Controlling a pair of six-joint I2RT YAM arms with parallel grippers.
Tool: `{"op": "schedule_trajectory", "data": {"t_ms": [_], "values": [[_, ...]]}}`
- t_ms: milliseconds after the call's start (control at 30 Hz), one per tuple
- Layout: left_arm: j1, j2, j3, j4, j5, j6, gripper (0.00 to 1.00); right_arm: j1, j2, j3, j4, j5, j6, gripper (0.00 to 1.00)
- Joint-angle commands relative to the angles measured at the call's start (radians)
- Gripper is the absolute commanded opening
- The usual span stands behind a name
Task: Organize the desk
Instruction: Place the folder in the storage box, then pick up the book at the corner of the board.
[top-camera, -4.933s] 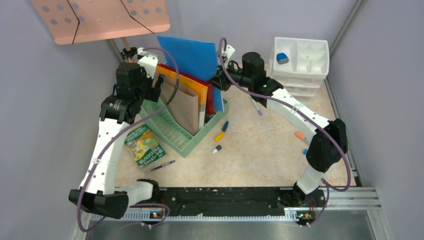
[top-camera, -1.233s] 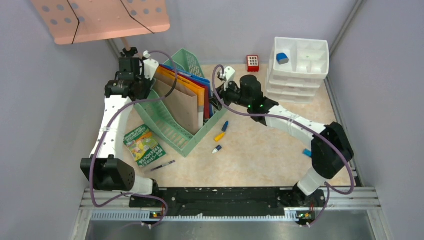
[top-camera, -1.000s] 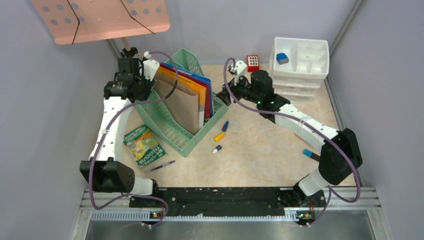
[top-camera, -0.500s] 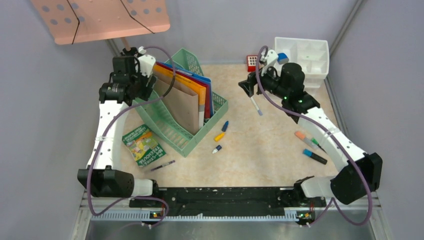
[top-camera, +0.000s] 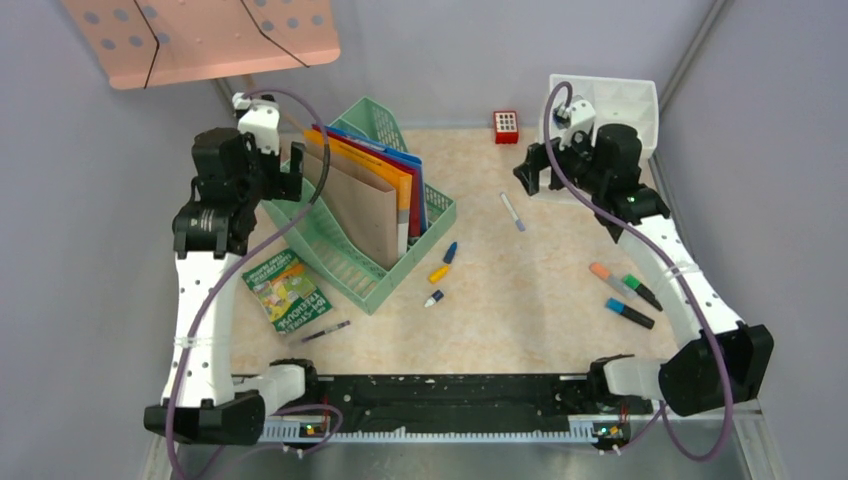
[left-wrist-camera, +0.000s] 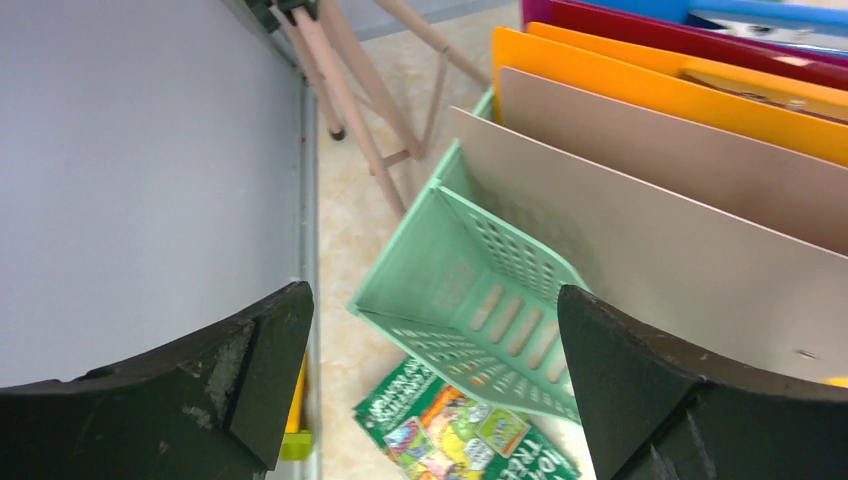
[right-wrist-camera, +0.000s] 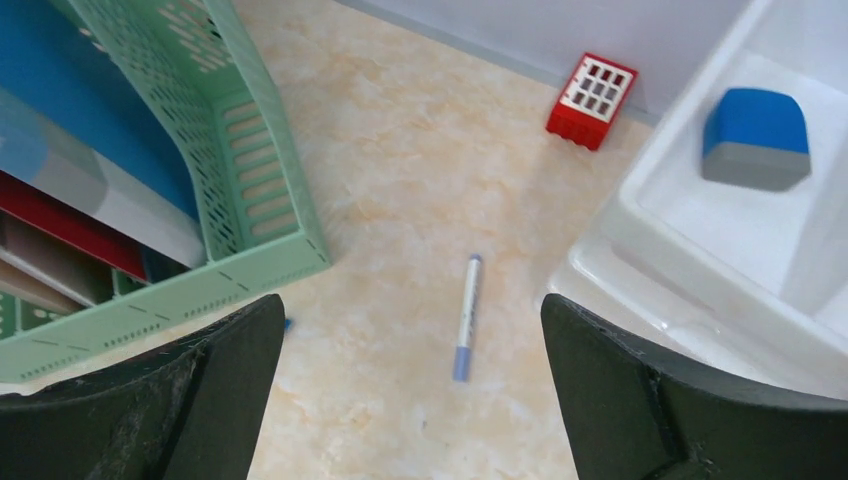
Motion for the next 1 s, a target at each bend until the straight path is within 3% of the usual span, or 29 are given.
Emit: {"op": "schedule_trajectory", "data": {"t_ms": [0,400,567,767,967], "values": [[-0.002,-0.098,-0.075,0.067,0.121,-0.114,0.98,-0.027,-0.066,-0.003,-0.118,0.085,-0.077,0.99],[-0.002,-0.306,-0.249,0.043,0.238,-0.111,0.98,-0.051,-0.149,-0.088,-0.372,0.173,-0.216,0.98],[-0.002,-0.332,-0.251,-0.039,0.167,-0.084,0.98,-0.051,-0.131,-0.113,-0.395,0.055,-0.212,0.98],[-0.001,-0.356,-0.305,-0.096,0.088,-0.006,0.96,-0.052,-0.087,-0.139,-0.354,-0.204,-0.221,0.97],[-0.001,-0.401,-0.379,-0.198,-0.133,0.082,0.97,-0.025,-0.052,-0.129,-0.346,-0.382,-0.279,0.95]]}}
